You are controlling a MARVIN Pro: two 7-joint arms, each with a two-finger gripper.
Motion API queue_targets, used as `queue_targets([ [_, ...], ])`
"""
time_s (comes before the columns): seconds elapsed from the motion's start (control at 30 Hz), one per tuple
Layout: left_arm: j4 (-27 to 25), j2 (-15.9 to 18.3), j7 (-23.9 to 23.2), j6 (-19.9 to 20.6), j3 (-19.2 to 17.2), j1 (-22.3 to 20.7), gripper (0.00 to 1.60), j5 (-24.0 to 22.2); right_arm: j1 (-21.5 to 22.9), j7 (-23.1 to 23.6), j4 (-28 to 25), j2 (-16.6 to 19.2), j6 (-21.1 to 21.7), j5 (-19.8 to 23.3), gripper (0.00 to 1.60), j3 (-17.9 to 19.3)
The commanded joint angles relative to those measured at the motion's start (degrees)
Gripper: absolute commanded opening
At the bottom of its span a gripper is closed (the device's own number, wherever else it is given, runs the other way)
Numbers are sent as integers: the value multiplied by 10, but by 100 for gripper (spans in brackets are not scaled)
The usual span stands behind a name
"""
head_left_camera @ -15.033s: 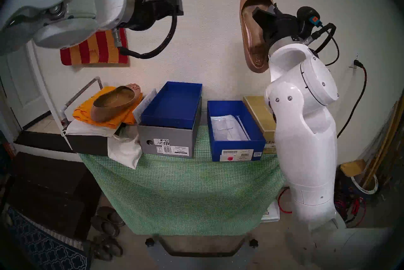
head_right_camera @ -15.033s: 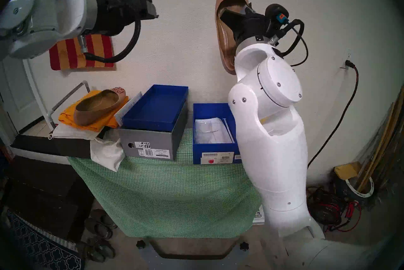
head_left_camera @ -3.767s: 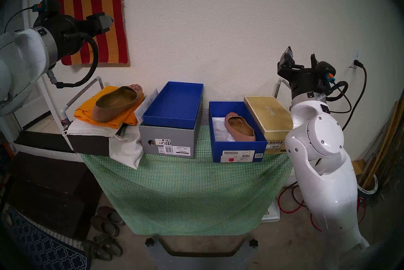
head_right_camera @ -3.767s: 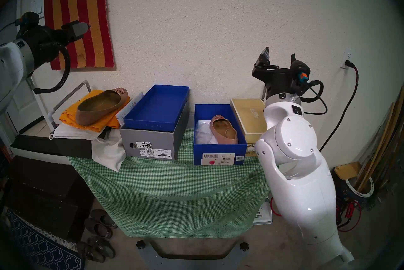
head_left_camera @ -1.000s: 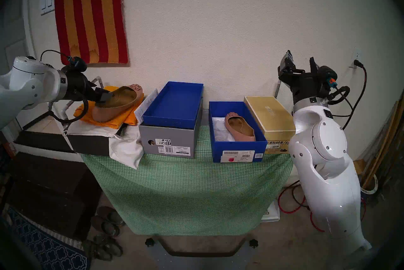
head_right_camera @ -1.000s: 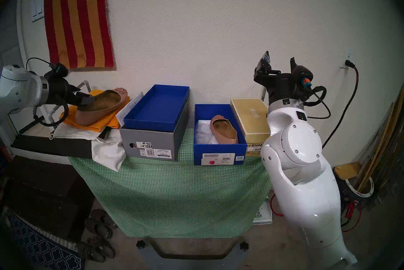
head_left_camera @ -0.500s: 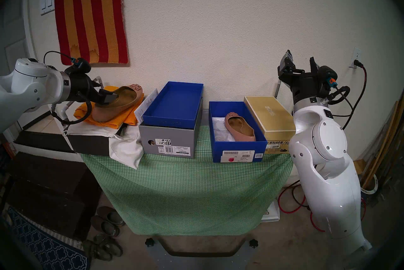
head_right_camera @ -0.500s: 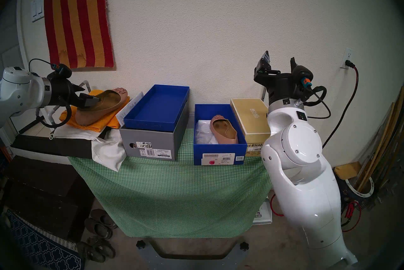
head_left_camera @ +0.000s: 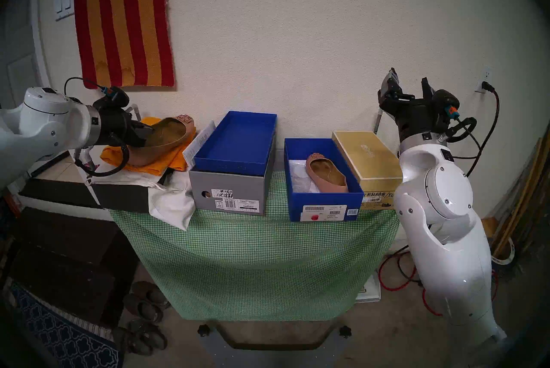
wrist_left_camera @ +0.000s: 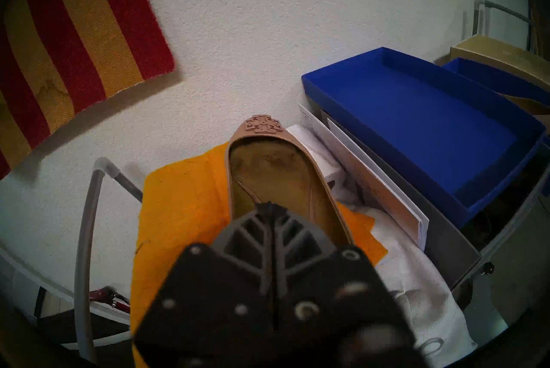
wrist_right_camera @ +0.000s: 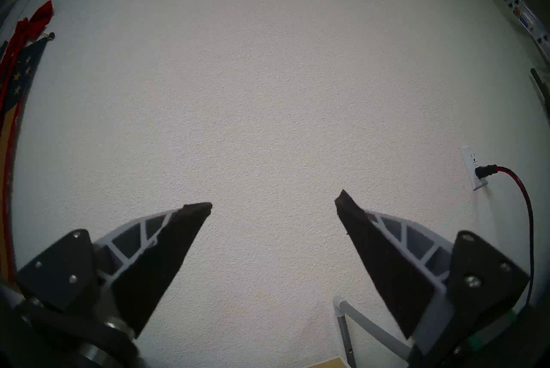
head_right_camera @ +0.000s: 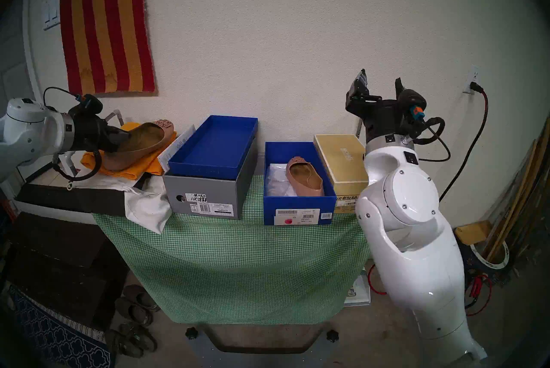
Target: Put shoes into shoe box
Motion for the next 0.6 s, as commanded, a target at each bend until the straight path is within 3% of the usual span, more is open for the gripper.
queue_targets([
  [0.0,6,-2,2,-6,-8,13,0,2,0,-1,-1,-1,0,0,160,0],
  [0.13,9,-2,1,-8,-15,14,0,4,0,0,-1,0,0,0,160,0],
  [0.17,10,-2,1,-8,-17,16,29,5,0,0,-1,0,0,0,160,0],
  [0.2,10,-2,1,-8,-17,16,29,5,0,0,-1,0,0,0,160,0],
  [0.23,13,-2,1,-9,-20,18,146,6,0,0,-1,0,-1,0,160,0],
  [0.27,14,-2,0,-9,-21,19,160,7,0,0,-1,0,-1,1,160,0],
  [0.57,25,-2,-2,-13,-29,34,160,10,0,1,0,1,-2,2,160,0],
])
